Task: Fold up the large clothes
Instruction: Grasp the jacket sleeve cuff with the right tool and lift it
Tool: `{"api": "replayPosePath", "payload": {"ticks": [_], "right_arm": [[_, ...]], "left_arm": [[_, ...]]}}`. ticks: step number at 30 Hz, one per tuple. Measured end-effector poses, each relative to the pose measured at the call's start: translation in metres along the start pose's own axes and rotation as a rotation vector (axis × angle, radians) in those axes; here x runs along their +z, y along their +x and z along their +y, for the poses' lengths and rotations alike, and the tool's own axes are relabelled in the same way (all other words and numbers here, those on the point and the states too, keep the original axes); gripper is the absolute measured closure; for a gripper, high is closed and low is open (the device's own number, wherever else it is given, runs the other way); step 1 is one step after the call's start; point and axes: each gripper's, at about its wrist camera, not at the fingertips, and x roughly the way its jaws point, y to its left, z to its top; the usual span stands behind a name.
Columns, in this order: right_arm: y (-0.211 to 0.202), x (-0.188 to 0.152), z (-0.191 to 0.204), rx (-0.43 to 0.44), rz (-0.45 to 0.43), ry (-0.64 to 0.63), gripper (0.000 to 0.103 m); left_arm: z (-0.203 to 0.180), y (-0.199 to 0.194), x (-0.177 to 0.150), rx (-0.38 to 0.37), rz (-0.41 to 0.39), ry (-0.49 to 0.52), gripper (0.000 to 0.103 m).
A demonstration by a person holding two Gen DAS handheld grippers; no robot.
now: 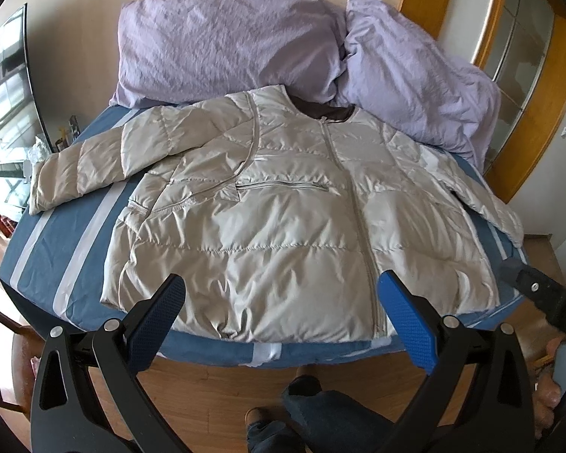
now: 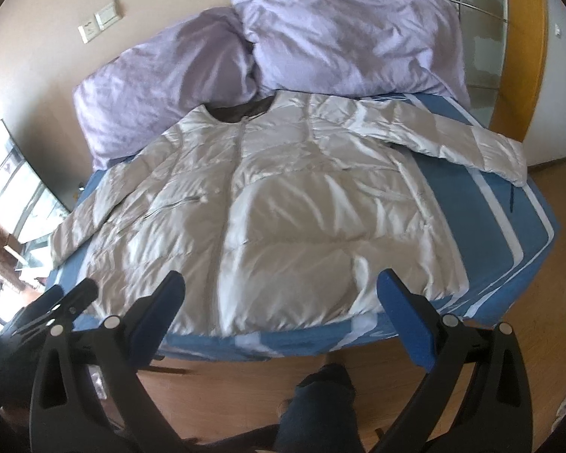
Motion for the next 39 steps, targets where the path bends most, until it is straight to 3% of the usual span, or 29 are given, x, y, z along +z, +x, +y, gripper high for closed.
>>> {"api": "replayPosePath", "payload": {"ticks": [10,19,23,32,39], "right_arm": [[0.047,0.054,-0.070,-0.116,0.029,0.124,0.002],[0.108,0.116,-0.187,-0.289,0.073,0.323,0.002],[0.135,0.132,-0.251,-0.367,0.105,0.443,0.010],[0.173,0.129,-0.371,-0.502,0.174,0.703,0.019],[0.190,0.122,-0.404,-0.489,0.179,0.804,0.024]], "left_arm": [[-0.004,0.042,0.035,0.064,0.050,0.020,0.001],[-0.005,0.097,0.070,0.126,0.102,0.010,0.001],[-0.005,0.119,0.083,0.147,0.128,-0.006,0.001],[-0.002,0.159,0.102,0.189,0.180,-0.025,0.001],[-0.004,0.179,0.105,0.214,0.217,-0.012,0.001]]}}
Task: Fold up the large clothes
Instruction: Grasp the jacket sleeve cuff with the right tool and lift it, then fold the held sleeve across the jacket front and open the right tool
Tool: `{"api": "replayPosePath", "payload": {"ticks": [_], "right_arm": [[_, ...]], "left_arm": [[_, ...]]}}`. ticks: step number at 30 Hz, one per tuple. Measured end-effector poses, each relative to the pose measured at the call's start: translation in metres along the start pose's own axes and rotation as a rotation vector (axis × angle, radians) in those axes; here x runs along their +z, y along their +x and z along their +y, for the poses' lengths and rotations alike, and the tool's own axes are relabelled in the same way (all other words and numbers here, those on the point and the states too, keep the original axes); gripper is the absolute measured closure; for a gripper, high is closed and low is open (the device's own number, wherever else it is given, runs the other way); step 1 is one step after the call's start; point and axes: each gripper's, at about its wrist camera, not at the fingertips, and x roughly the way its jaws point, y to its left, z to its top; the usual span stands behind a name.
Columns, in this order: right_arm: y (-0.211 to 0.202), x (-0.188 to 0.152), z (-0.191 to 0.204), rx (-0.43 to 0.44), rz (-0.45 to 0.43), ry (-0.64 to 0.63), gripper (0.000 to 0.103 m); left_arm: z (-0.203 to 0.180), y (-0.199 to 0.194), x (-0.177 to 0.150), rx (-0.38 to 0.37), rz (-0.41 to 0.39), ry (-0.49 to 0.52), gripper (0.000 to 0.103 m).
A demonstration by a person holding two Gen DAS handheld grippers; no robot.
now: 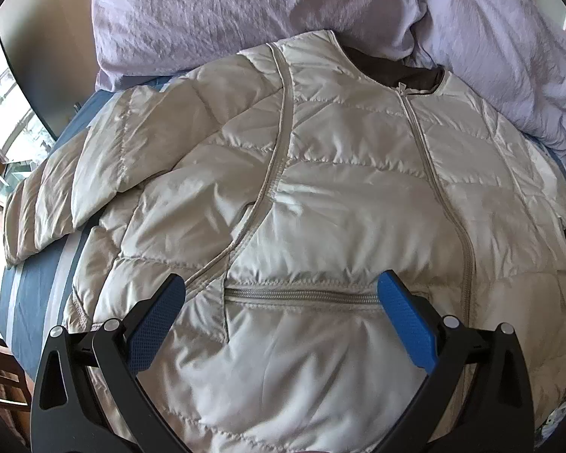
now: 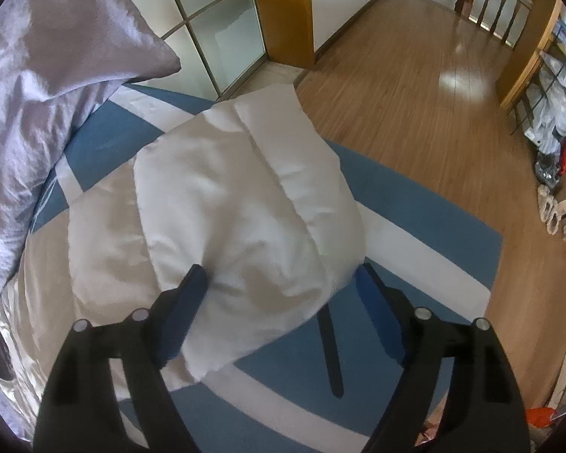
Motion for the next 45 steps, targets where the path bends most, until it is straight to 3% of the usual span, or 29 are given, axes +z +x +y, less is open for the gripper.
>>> {"api": "replayPosePath", "payload": {"ticks": [4,7,9,12,20,27,33,40,45], "right_arm": [[0.004,0.001,-0.001,0.017,-0.009,0.002,0.033],[0.000,-0.005,-0.003,0.025,-0.046,0.001,0.052],[-0.004,-0.010,-0.007,0.050,-0.057,-0.008,0.073],[-0.008,-0.011,-0.005,0.104,-0.063,-0.012,0.083],[-0.053,-0.019,0.035,0.149,-0.207,-0.152,0.086],[-0.090,-0.044,0.117,0.332,-0.231,-0.324,0.086],[-0.108,-0.097,0.203,0.492,-0.175,-0.517,0.086],[-0.096,-0.174,0.284,0.546,-0.057,-0.690,0.086],[-0.098,-0.232,0.318,0.587,0.017,-0.808,0.086]], "left_arm": [[-0.002,0.003,0.001,0.006,-0.001,0.002,0.001],[-0.003,0.004,0.002,0.007,0.003,-0.001,0.001],[-0.003,0.004,0.002,0.004,0.005,-0.006,0.001],[-0.002,0.005,0.002,0.000,0.007,-0.009,0.001],[-0.001,0.003,0.002,-0.009,-0.003,-0.010,0.001],[0.002,-0.002,0.001,-0.008,-0.023,-0.014,0.001],[0.009,-0.008,0.003,-0.003,-0.045,-0.036,0.001],[0.021,-0.019,0.001,0.001,-0.068,-0.065,0.001],[0.032,-0.021,-0.001,0.010,-0.068,-0.086,0.001]]}}
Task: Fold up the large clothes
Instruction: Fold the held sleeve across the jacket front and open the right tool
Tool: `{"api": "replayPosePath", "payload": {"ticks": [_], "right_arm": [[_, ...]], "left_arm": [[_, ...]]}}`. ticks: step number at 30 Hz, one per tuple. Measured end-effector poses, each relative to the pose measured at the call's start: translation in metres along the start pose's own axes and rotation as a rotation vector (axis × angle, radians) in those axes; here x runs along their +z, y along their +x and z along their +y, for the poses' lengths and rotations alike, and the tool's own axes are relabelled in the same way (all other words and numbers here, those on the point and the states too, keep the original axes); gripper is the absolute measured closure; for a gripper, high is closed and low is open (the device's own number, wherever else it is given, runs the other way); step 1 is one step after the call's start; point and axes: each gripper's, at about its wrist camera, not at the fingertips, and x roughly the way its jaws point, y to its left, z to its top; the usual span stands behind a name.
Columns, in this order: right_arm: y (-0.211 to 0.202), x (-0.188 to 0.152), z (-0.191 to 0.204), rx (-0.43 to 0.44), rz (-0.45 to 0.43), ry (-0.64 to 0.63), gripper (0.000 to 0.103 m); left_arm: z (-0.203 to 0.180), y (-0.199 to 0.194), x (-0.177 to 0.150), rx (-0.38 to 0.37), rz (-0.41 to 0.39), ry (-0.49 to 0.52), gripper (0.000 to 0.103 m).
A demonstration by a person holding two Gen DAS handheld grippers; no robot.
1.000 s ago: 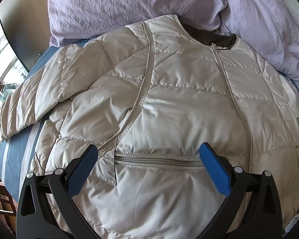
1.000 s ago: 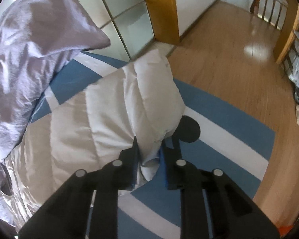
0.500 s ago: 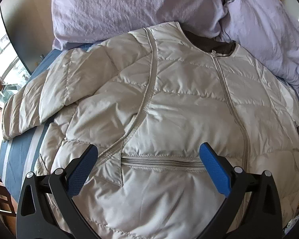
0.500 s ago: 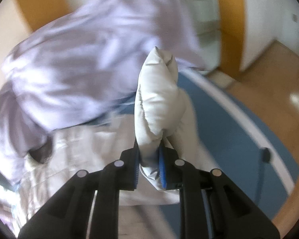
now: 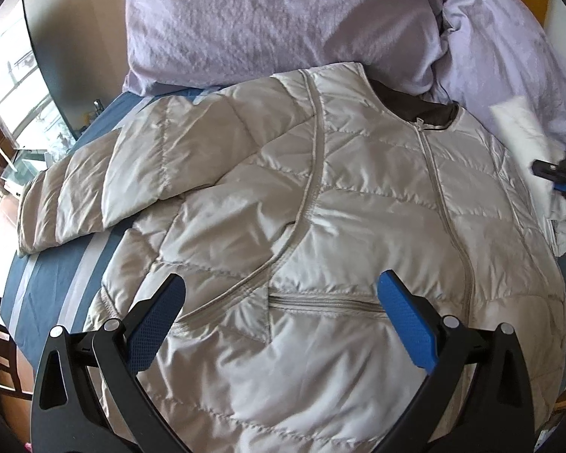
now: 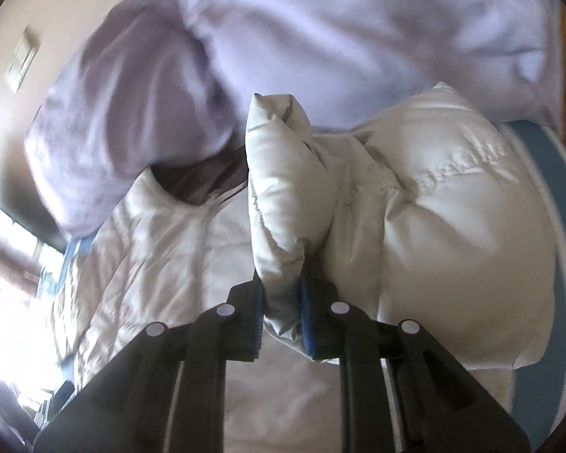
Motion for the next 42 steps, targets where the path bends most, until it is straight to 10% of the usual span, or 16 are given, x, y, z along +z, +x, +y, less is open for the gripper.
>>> {"api": "replayPosePath", "payload": {"ticks": [13,19,42], "right_arm": [[0.057,-0.039,0.083,0.024,0.185,-0.170,0.070],[0.020,-0.026,0.078,0.069,0.086,-0.176,0.059],[0.089,-0.056,0.083,-0.249,0.130,-0.322,0.017]], "left_arm": [[0.017,-0.004,-0.002,0.012,-0.013,-0.020,0.001],[0.021,-0.001,-0.002,0.011,-0.006,-0.023,0.001],[0.053,0.001,0.001,-0.016,0.010,-0.089,0.001]]}}
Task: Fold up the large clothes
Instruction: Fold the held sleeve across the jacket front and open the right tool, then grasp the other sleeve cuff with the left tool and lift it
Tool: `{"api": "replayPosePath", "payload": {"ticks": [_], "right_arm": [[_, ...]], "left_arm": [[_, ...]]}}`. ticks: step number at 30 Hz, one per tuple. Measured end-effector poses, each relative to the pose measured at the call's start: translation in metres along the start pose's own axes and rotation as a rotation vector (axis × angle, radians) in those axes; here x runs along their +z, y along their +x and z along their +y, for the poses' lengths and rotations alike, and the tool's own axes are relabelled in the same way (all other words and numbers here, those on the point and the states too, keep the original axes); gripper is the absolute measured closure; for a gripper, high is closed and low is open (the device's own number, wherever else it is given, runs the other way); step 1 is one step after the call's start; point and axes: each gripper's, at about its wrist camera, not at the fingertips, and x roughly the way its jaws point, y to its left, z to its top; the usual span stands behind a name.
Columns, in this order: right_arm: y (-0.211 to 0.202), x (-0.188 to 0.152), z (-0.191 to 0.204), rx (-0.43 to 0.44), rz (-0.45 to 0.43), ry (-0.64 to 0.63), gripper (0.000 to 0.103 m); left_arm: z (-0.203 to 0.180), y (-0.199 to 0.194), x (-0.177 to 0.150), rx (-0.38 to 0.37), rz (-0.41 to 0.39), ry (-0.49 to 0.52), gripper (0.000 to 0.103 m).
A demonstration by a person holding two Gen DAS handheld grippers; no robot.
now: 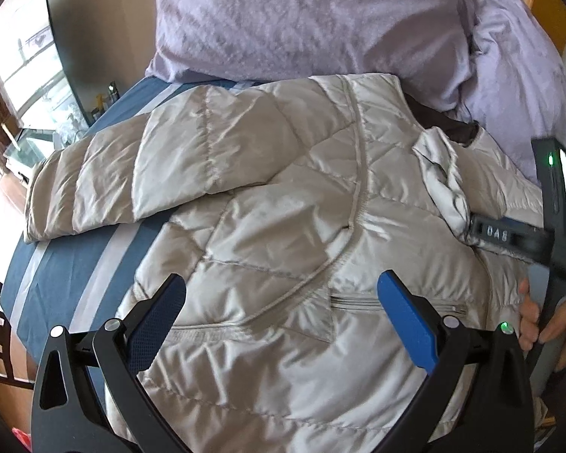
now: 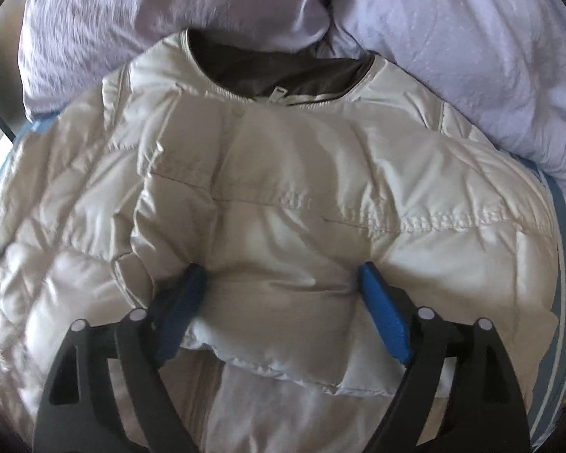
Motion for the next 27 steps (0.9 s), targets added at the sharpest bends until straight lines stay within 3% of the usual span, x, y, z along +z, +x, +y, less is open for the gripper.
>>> {"api": "replayPosePath", "payload": {"ticks": [6,18,24,27], "right_arm": [[0.000,0.002,-0.003,0.006,0.023,-0.002,0.016],[-0.009,-0.003,-0.001,0.024,0.045,-0.030,0.016],[-0.015,-0.007,-0.002,0.035,0.047,-0.038,0.016],[-0.022,-0.015,0.001,0.033,0.044,-0.050,0.016]], "left_arm": [[0.063,0.012,0.014,0.020,0.011,-0.141,0.001],[0.241,0.044,0.049,0.286,0.025,-0.417,0.004],[0.288,0.065,0.046,0.372,0.065,-0.489,0.011],[0.299,0.068,0.040,0.340,0.060,-0.533,0.015]]}}
